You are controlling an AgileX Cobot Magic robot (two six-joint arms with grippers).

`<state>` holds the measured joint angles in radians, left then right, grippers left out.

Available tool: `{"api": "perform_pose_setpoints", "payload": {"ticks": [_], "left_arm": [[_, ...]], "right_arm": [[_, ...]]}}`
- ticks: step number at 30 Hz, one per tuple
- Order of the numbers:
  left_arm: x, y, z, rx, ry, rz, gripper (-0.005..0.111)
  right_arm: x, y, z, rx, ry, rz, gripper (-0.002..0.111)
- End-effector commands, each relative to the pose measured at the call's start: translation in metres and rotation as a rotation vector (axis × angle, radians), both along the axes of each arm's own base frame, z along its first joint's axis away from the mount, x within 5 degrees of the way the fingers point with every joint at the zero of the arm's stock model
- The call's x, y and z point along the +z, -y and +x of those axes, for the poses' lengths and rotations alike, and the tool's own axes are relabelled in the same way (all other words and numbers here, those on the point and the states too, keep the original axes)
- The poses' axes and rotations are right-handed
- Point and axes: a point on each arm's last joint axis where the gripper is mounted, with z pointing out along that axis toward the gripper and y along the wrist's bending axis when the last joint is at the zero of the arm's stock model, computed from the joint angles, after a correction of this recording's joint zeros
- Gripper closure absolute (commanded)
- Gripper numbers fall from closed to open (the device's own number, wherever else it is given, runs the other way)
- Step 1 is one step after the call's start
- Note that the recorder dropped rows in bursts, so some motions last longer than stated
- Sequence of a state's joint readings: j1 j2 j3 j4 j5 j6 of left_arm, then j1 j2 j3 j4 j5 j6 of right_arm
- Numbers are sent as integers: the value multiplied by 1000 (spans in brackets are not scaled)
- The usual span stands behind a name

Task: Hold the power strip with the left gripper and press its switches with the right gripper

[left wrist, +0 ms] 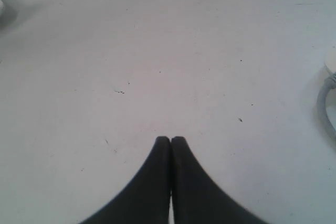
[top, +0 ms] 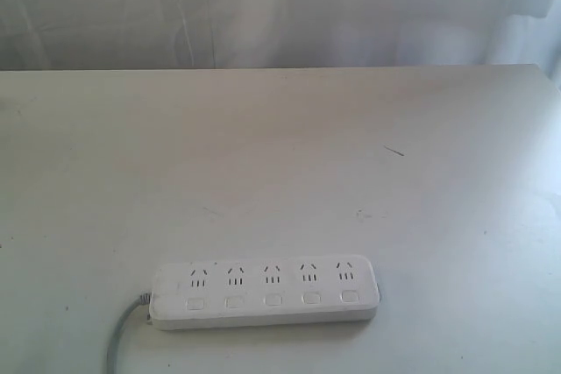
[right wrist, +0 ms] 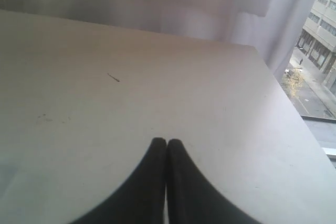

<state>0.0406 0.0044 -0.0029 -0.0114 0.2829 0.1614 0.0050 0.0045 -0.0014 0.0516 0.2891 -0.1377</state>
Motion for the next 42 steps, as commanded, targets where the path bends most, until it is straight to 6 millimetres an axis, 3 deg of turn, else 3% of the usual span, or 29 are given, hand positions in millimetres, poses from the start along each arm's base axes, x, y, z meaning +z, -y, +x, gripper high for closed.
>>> {"api": "perform_pose_setpoints", "payload": {"ticks": [1, 42], "left_arm": [[-1, 1, 0, -7, 3, -12, 107], [-1, 1, 0, -7, 3, -12, 107]], "right_arm": [[1, 0, 0, -8, 14, 6, 108], [-1, 0, 0, -7, -7, 8, 108]]}}
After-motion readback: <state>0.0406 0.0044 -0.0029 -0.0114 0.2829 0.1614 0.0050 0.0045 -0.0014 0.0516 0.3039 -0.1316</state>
